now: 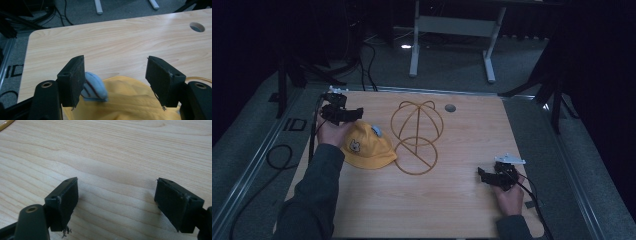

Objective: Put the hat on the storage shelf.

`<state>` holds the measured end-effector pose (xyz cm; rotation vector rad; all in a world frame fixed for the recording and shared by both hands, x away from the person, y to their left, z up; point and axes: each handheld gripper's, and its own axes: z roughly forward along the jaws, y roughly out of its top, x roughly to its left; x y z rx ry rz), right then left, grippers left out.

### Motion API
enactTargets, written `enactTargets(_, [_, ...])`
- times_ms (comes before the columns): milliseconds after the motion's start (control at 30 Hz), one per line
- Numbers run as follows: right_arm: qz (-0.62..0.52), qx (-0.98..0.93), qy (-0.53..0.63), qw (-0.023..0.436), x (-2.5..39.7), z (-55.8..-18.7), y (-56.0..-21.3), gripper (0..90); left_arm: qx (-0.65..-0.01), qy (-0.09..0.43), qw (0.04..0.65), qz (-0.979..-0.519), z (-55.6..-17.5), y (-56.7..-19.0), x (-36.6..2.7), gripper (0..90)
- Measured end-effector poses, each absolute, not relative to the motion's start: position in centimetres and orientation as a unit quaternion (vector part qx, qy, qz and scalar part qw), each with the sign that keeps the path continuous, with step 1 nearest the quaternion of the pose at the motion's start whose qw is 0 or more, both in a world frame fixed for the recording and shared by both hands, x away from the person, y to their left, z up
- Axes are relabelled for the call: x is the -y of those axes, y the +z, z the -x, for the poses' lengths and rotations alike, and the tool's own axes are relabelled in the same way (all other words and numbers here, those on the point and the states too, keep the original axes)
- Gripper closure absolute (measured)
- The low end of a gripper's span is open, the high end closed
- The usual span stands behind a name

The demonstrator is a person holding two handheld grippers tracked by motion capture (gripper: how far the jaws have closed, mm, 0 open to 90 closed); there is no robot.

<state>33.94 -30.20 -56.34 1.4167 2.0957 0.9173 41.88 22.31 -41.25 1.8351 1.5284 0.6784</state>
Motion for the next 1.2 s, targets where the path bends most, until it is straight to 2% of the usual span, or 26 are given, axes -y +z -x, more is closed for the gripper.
enactTargets(567, [-0.513, -0.759, 0.332, 0.224, 30.2, -33.9, -56.3, 19.2, -0.588, 0.256, 0.303, -0.704, -40.2, -43.0, -19.8, 24.2])
enactTargets(700, [-0.513, -0.759, 0.332, 0.224, 30.2, -33.9, -56.3, 19.2, -0.603, 0.241, 0.31, -0.695, -40.0, -43.3, -19.5, 21.2])
enactTargets(833, [-0.513, -0.759, 0.332, 0.224, 30.2, -33.9, -56.3, 19.2, -0.617, 0.23, 0.305, -0.688, -40.2, -43.5, -19.5, 21.9])
enactTargets(900, [-0.513, -0.759, 0.332, 0.224, 30.2, -33.9, -56.3, 19.2, -0.621, 0.225, 0.304, -0.686, -40.2, -43.5, -19.5, 24.1])
enactTargets(1100, [-0.513, -0.759, 0.332, 0.223, 30.2, -33.9, -56.3, 19.2, -0.621, 0.199, 0.304, -0.695, -39.9, -43.2, -19.7, 42.7])
enactTargets(1167, [-0.513, -0.759, 0.332, 0.223, 30.2, -33.9, -56.3, 19.2, -0.621, 0.195, 0.302, -0.697, -39.8, -43.1, -19.8, 45.4])
enactTargets(1200, [-0.513, -0.759, 0.332, 0.223, 30.2, -33.9, -56.3, 19.2, -0.616, 0.184, 0.298, -0.706, -39.8, -43.1, -20.0, 52.3])
